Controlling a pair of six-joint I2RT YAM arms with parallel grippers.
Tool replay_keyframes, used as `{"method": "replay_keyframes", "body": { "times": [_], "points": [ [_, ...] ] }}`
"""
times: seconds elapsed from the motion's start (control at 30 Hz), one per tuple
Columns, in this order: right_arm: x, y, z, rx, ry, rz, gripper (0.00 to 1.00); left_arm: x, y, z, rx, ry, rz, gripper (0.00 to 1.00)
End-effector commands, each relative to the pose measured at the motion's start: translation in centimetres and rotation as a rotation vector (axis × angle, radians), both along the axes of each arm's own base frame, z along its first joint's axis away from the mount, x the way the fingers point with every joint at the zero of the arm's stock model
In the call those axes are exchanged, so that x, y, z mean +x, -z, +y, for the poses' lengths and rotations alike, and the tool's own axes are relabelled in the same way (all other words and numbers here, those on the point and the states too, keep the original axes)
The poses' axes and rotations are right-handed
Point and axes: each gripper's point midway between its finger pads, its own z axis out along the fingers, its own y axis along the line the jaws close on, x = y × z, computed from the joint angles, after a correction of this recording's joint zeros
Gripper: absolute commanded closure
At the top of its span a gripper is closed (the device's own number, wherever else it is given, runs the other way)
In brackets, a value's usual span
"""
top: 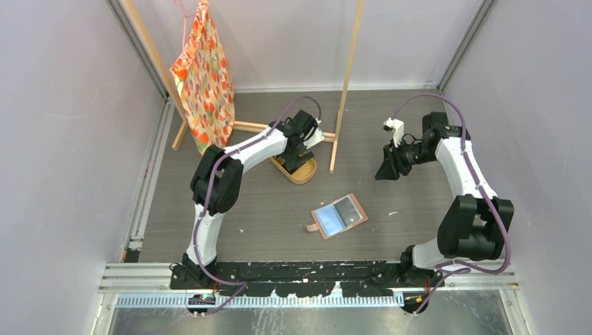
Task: Put the credit cards into the card holder
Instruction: Pick up the credit card from the storage box.
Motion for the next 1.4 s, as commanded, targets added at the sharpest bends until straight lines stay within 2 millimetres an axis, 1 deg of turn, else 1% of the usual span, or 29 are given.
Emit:
{"method": "replay_keyframes", "body": {
  "times": [0.0,0.2,0.4,0.47,0.63,0.67,0.83,1.17,1.37],
  "points": [
    [-0.1,0.0,-0.4,0.032,0.000,0.001,0.59,2.5,-7.3,-1.9,-0.175,0.012,-0.223,0.14],
    [-0.2,0.1,-0.6,0.040,0.003,0.004,0.59,3.1,-6.3,-1.3,-0.128,-0.005,-0.237,0.19],
    [-0.2,0.4,-0.6,0.042,0.000,0.016,0.59,3.4,-6.5,-1.5,-0.145,-0.017,-0.265,0.20],
    [-0.2,0.4,-0.6,0.045,-0.002,0.020,0.59,3.4,-6.2,-1.5,-0.143,-0.011,-0.262,0.24],
    [-0.2,0.5,-0.5,0.049,-0.004,0.025,0.59,3.3,-4.1,-1.2,-0.085,-0.005,-0.201,0.35],
    [-0.2,0.5,-0.6,0.049,-0.004,0.025,0.59,3.4,-4.0,-1.2,-0.075,-0.009,-0.195,0.36],
    [-0.3,0.7,-0.6,0.048,-0.005,0.032,0.60,3.4,-3.8,-1.2,-0.071,-0.005,-0.192,0.37],
    [-0.3,0.8,-0.5,0.053,-0.012,0.040,0.59,3.7,-2.7,-0.7,-0.031,-0.019,-0.189,0.40],
    [-0.4,0.9,-0.5,0.055,-0.014,0.045,0.59,3.9,-2.7,-0.4,-0.016,-0.028,-0.198,0.41]
  ]
}}
